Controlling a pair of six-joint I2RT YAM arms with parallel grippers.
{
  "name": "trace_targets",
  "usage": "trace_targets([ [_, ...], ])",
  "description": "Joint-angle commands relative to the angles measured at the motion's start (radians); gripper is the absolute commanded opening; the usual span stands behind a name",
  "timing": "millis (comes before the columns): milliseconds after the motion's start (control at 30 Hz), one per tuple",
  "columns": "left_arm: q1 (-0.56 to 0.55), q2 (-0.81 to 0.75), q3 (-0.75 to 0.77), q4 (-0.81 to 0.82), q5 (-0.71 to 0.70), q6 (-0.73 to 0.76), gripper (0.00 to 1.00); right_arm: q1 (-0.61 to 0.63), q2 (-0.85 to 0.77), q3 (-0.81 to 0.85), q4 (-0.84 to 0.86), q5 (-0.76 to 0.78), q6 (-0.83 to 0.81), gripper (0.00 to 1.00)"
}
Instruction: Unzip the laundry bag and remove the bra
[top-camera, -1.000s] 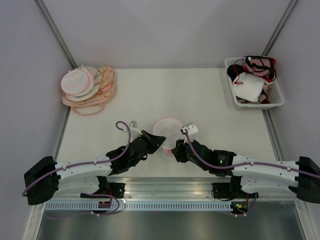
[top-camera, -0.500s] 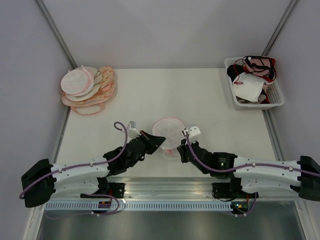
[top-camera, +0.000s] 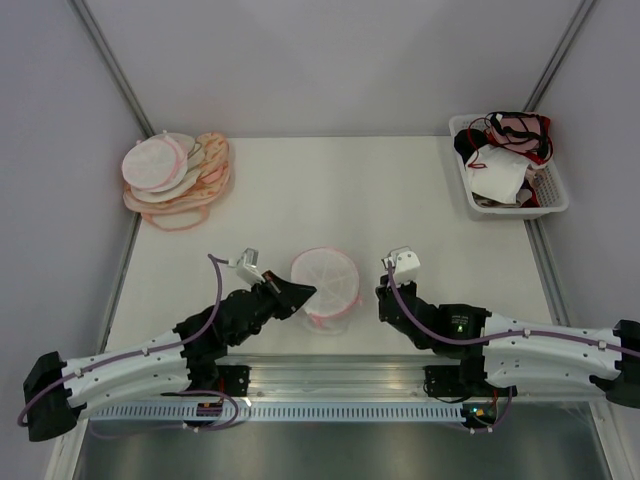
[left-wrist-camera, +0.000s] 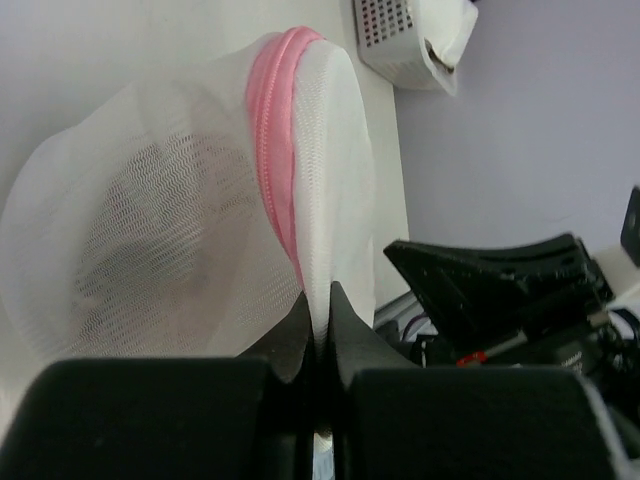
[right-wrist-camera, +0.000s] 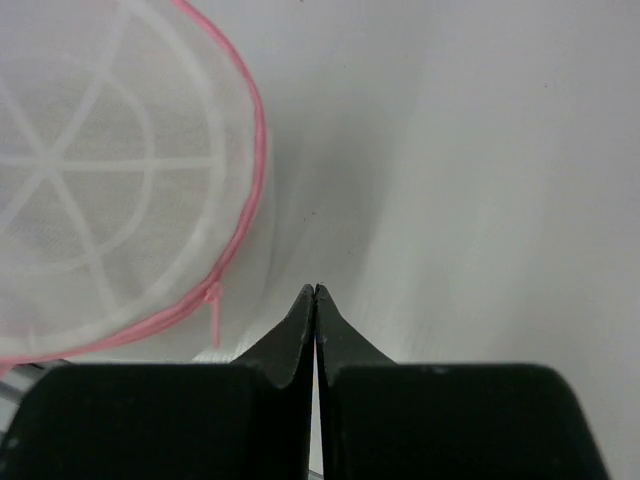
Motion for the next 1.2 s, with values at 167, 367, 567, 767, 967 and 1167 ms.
trace_targets([
  [167, 0.041, -0.025, 0.062, 0.027, 0.366, 0.524, 0.02, 0.001, -0.028, 0.037, -0.051, 0.054, -0.021, 0.0],
  [367, 0.092, -0.038, 0.071, 0.03, 0.339, 0.498, 0.02, -0.001, -0.088, 0.025, -0.008, -0.114, -0.085, 0.44],
  [567, 0.268, 0.022, 0.065, 0.102, 0.545, 0.472, 0.02, 0.001, -0.116, -0.015, 0.052, -0.367, -0.128, 0.53],
  [767, 0.414, 0.11, -0.005, 0.332, 0.796, 0.348, 0.02, -0.001, -0.131, -0.084, 0.13, -0.471, -0.14, 0.48],
  [967, 0.428, 0.176, 0.048, 0.349, 0.929, 0.315, 0.02, -0.002, -0.098, -0.124, 0.228, -0.408, -0.177, 0.47],
  [1167, 0.448, 0.24, 0.073, 0.362, 1.008, 0.285, 0.02, -0.001, -0.045, -0.132, 0.316, -0.366, -0.22, 0.46],
])
